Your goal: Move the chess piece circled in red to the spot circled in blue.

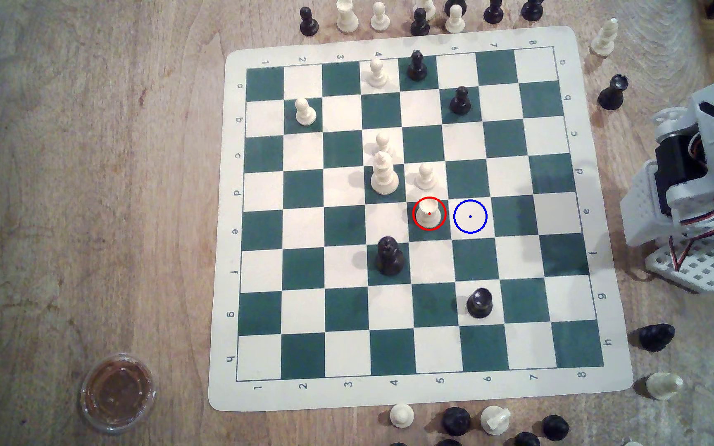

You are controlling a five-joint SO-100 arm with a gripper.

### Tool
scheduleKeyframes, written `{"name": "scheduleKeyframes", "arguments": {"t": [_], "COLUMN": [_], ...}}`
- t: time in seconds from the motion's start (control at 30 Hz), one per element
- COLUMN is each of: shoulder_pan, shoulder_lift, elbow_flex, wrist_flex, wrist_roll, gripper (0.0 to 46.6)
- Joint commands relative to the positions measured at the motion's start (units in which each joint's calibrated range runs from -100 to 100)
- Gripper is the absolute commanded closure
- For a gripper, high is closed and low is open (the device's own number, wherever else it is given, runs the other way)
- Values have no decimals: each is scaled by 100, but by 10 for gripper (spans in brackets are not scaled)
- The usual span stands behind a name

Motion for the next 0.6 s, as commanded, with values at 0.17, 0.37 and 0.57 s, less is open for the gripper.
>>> {"name": "scheduleKeyframes", "arguments": {"t": [0.17,0.37,0.57], "shoulder_pan": [-69,87,353], "shoulder_lift": [-11,-11,-11], "elbow_flex": [108,-318,-1605], "wrist_flex": [1354,3877,7284], "wrist_roll": [15,15,-15], "gripper": [464,464,464]}}
